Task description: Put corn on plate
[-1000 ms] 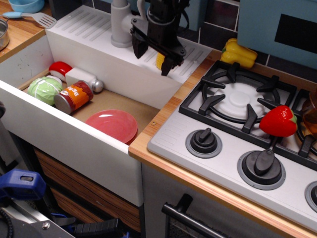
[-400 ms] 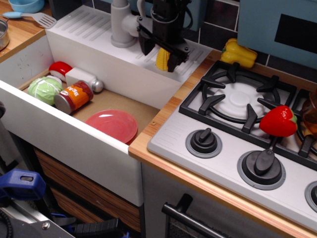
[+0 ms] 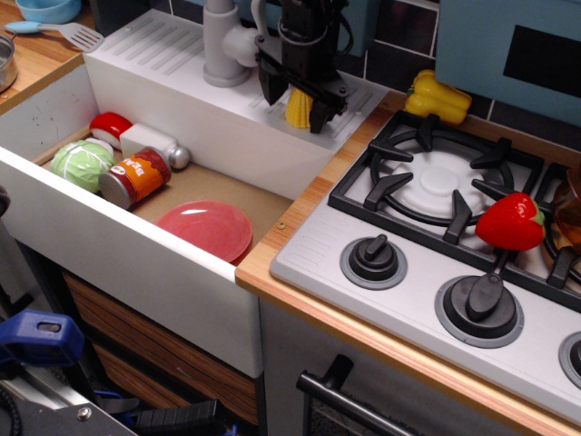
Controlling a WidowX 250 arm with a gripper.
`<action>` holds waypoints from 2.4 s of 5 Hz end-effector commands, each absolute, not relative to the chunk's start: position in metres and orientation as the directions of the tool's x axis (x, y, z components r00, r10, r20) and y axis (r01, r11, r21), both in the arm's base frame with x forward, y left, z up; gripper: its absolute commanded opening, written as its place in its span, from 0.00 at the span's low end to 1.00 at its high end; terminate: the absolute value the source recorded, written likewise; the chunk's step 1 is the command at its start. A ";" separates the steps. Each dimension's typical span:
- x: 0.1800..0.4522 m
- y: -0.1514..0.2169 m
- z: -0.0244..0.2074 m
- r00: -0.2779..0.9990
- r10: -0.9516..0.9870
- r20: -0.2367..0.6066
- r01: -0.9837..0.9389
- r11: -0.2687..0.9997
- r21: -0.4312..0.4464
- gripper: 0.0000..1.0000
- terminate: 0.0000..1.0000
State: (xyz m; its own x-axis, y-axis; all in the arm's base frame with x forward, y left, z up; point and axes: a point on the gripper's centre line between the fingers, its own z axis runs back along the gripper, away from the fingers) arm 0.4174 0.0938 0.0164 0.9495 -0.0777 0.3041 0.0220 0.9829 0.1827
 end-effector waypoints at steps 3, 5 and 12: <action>0.359 0.079 0.064 0.958 0.035 0.284 -0.110 0.961 0.253 0.00 0.00; 0.314 0.107 0.028 0.975 0.089 0.205 -0.138 0.961 0.241 0.00 0.00; 0.290 0.105 0.001 0.958 0.106 0.265 -0.152 0.975 0.161 1.00 1.00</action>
